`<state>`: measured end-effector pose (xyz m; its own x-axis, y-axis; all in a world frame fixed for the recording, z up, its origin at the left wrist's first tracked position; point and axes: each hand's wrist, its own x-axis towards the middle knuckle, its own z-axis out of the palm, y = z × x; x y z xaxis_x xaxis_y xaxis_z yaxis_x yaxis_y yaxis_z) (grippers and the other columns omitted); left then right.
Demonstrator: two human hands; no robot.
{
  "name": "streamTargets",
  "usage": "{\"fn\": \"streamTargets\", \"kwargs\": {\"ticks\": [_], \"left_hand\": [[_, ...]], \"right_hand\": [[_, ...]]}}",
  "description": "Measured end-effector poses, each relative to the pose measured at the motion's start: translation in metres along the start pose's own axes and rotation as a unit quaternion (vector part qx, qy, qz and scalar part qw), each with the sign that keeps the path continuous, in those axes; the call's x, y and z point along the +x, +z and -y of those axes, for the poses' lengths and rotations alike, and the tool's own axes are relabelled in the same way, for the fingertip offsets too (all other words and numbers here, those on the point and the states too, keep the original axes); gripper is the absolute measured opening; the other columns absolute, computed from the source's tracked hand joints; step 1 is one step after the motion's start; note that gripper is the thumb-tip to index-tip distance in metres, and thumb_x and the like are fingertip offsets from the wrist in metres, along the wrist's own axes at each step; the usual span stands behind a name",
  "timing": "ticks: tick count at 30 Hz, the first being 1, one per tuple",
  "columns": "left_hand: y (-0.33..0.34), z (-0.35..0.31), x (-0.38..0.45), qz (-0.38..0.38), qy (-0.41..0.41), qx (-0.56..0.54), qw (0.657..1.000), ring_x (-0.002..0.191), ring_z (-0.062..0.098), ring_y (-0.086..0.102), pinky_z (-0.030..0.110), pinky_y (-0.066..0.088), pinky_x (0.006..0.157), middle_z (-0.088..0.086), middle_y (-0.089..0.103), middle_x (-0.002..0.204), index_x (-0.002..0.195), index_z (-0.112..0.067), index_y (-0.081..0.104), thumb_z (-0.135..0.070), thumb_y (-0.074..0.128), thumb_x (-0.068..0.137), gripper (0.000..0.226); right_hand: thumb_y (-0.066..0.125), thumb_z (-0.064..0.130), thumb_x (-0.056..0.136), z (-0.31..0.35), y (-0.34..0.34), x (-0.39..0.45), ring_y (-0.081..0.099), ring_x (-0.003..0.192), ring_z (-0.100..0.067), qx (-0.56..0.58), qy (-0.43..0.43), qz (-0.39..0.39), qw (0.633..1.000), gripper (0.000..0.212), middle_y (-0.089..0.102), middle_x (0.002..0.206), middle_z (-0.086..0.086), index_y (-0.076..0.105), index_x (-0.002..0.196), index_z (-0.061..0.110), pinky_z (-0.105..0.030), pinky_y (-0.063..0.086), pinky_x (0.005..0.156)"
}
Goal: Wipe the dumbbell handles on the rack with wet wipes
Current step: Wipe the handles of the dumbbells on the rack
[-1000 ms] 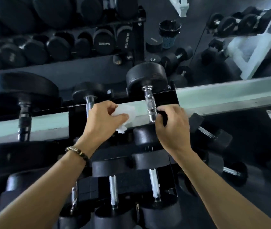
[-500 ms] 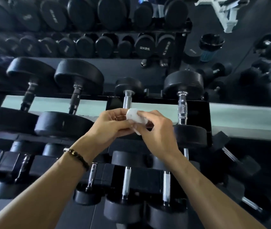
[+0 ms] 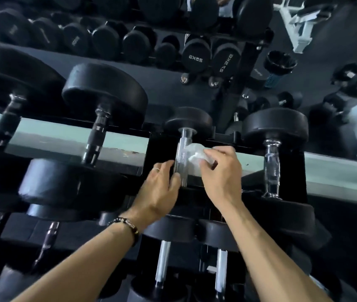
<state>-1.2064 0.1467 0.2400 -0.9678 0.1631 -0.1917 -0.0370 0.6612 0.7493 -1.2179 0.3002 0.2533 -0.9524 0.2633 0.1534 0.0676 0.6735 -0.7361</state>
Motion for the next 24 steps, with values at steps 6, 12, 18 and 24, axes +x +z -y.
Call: {"fn": "streamTargets", "kwargs": {"ticks": [6,12,18,24], "left_hand": [[0.009,0.014,0.002,-0.039,0.034,-0.057,0.997,0.113,0.009,0.050,0.021,0.036,0.097,-0.007,0.055,0.119,0.138,-0.013,0.052,-0.032,0.034,0.093,0.052],[0.010,0.011,0.002,-0.058,0.036,-0.057,0.996,0.115,0.015,0.050,0.032,0.039,0.101,0.000,0.058,0.121,0.135,-0.011,0.053,-0.036,0.030,0.091,0.055],[0.010,0.008,-0.001,-0.065,0.002,-0.044,0.997,0.128,0.018,0.046,0.039,0.037,0.109,0.006,0.055,0.133,0.140,-0.011,0.050,-0.041,0.027,0.090,0.063],[0.012,0.005,-0.005,-0.109,-0.023,-0.022,0.994,0.121,0.018,0.046,0.036,0.036,0.106,0.006,0.056,0.131,0.141,-0.011,0.049,-0.036,0.027,0.091,0.060]], "right_hand": [[0.065,-0.001,0.088,0.006,0.034,0.047,0.063,0.078,-0.026,-0.033,-0.082,-0.022,0.996,0.025,0.065,0.089,-0.009,0.075,0.110,0.004,-0.038,0.053,0.078],[0.065,-0.005,0.088,-0.012,0.016,0.021,0.053,0.061,-0.017,-0.053,-0.141,0.099,0.984,0.024,0.056,0.080,-0.001,0.078,0.103,0.009,-0.022,0.044,0.055],[0.061,-0.008,0.087,-0.007,0.023,0.054,0.058,0.068,-0.022,-0.055,-0.160,0.051,0.984,0.027,0.061,0.083,-0.008,0.078,0.103,0.006,-0.028,0.047,0.063],[0.060,-0.009,0.088,-0.006,0.003,0.030,0.056,0.061,-0.028,-0.102,-0.277,0.183,0.938,0.022,0.053,0.081,-0.008,0.076,0.096,0.004,-0.041,0.054,0.055]]}}
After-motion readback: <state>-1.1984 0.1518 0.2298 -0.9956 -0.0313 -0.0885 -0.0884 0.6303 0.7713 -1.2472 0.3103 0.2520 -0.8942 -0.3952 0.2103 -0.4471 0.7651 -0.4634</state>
